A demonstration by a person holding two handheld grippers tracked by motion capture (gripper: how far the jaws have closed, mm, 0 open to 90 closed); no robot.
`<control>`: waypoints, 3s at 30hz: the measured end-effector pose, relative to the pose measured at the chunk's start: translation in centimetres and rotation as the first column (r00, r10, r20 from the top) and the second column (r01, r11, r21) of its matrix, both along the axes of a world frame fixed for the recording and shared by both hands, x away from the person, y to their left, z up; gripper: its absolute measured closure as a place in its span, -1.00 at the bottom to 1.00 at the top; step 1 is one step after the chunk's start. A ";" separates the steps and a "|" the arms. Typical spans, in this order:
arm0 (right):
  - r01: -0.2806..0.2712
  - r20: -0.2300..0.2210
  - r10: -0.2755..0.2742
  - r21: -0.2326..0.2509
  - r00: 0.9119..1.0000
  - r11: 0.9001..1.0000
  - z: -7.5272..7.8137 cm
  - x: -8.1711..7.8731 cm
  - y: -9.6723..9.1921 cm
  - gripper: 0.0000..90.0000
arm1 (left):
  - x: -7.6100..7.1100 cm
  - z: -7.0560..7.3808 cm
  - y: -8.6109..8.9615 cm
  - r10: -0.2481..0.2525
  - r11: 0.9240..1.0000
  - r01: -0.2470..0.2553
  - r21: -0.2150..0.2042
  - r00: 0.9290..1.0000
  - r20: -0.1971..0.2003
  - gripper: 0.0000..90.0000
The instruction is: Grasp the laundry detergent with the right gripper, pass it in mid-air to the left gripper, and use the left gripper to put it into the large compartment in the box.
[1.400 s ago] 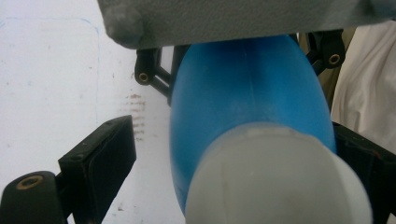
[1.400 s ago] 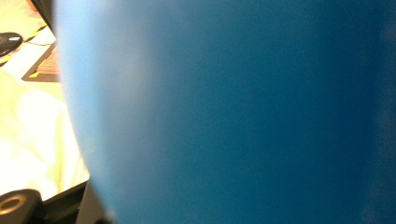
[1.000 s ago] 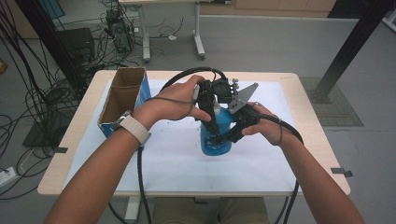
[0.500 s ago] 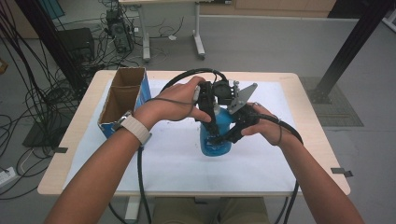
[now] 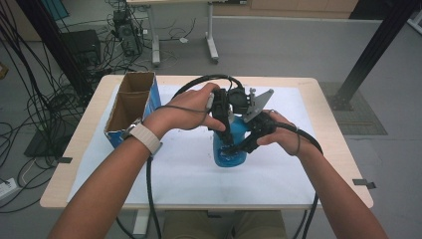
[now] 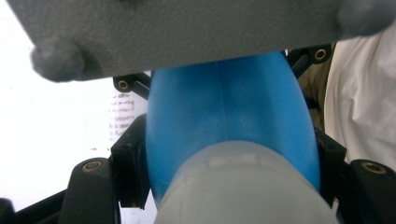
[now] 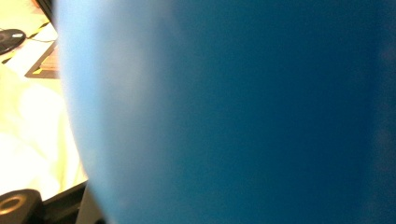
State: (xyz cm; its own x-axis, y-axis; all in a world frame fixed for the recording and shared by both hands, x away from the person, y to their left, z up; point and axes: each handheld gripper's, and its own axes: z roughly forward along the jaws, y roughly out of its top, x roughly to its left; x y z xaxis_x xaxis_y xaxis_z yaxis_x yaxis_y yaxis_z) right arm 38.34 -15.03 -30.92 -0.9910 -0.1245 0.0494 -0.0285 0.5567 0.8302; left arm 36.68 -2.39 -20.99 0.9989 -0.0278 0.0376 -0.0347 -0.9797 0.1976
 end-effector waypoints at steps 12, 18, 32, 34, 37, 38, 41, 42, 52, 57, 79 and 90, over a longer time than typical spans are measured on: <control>-0.002 0.015 0.002 -0.004 1.000 1.000 -0.2 0.0 0.1 -0.03 | 0.0 -0.1 -0.1 0.004 1.000 -0.004 0.015 1.000 -0.005 -0.19; 0.006 0.025 -0.006 -0.003 1.000 1.000 -0.1 0.0 0.1 -0.03 | 0.0 0.0 -0.1 0.011 1.000 -0.011 0.013 1.000 0.002 -0.18; 0.004 0.020 -0.004 -0.014 1.000 1.000 -0.2 0.0 0.2 -0.03 | 0.1 -0.3 0.3 0.024 1.000 -0.024 0.002 1.000 -0.011 -0.17; 0.005 0.018 -0.005 -0.015 1.000 1.000 -0.2 -0.1 0.2 -0.03 | 0.1 -0.4 0.3 0.027 1.000 -0.027 0.002 1.000 -0.012 -0.17; 0.003 0.019 -0.003 -0.013 1.000 1.000 -0.3 -0.1 0.3 -0.03 | 0.1 -0.4 0.3 0.027 1.000 -0.027 0.002 1.000 -0.014 -0.17; 0.003 0.019 -0.002 -0.015 1.000 1.000 -0.3 0.0 0.3 -0.03 | 0.1 -0.4 0.3 0.026 1.000 -0.026 0.001 1.000 -0.012 -0.17; 0.007 0.016 -0.007 -0.014 1.000 1.000 -0.3 -0.1 0.2 -0.03 | 0.1 -0.4 0.3 0.026 1.000 -0.026 0.002 1.000 -0.013 -0.17; 0.007 0.017 -0.007 -0.014 1.000 1.000 -0.3 -0.1 0.2 -0.03 | 0.1 -0.4 0.3 0.027 1.000 -0.027 0.004 1.000 -0.014 -0.17; 0.002 0.021 -0.002 -0.008 1.000 1.000 -0.3 -0.1 0.2 -0.03 | 0.0 -0.4 0.2 0.028 1.000 -0.028 0.008 0.999 -0.014 -0.17; 0.001 0.022 -0.001 -0.009 1.000 1.000 -0.3 -0.1 0.3 -0.03 | 0.0 -0.3 0.2 0.028 1.000 -0.028 0.009 1.000 -0.013 -0.17; 0.010 0.013 -0.010 -0.014 1.000 1.000 -0.2 -0.2 0.2 -0.03 | 0.1 -0.3 0.3 0.033 0.999 -0.033 0.000 0.999 -0.018 -0.17; 0.009 0.014 -0.008 -0.013 1.000 1.000 -0.2 -0.2 0.2 -0.03 | 0.1 -0.3 0.3 0.034 0.999 -0.034 -0.002 0.999 -0.019 -0.17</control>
State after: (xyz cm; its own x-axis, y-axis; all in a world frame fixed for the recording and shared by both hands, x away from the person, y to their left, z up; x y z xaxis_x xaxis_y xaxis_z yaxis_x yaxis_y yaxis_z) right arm 38.17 -14.87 -31.13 -0.9926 -0.1155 0.0368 -0.0356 0.5678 0.8224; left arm 36.81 -2.08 -21.29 0.9998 0.0060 0.0183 0.0022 -0.9797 0.2002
